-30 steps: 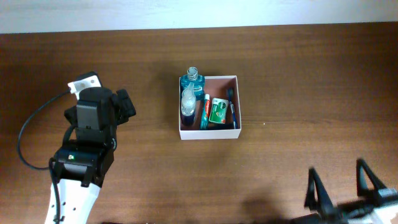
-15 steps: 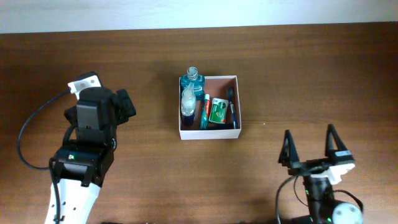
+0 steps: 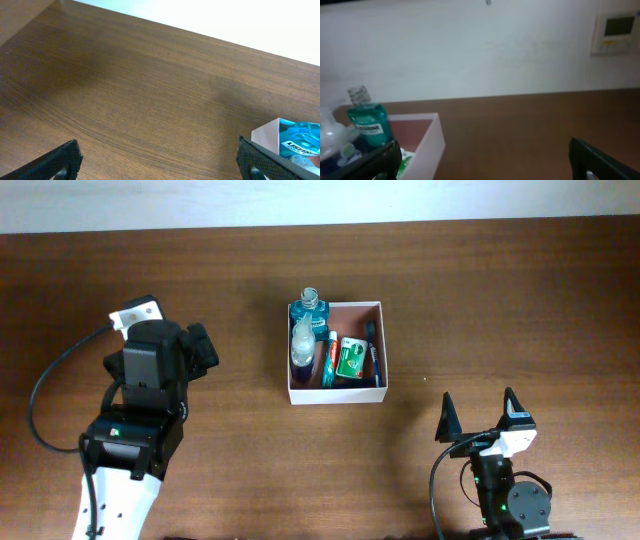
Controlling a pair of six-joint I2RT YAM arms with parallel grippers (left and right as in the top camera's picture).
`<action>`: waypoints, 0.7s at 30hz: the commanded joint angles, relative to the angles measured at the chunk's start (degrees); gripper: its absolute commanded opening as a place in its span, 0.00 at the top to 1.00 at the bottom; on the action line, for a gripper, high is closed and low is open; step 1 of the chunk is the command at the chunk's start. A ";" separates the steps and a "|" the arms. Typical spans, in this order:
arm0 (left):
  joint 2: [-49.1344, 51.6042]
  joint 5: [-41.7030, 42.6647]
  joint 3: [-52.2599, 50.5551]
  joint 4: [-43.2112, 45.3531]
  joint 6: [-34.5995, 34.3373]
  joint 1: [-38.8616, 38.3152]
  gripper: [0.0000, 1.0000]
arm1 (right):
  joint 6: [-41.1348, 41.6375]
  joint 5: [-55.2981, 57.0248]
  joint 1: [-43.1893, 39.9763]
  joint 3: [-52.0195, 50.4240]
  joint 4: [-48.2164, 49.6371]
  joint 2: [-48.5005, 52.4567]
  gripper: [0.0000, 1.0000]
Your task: Pack container
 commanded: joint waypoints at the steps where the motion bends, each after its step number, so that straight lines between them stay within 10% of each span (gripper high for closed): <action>1: 0.15 -0.61 0.31 0.13 0.46 0.31 0.00 | -1.42 0.48 -1.20 -0.26 -2.95 -0.42 0.01; 21: 0.15 -0.61 0.31 0.13 0.46 0.31 0.01 | -6.82 0.26 -1.18 -0.26 -6.80 -0.39 0.01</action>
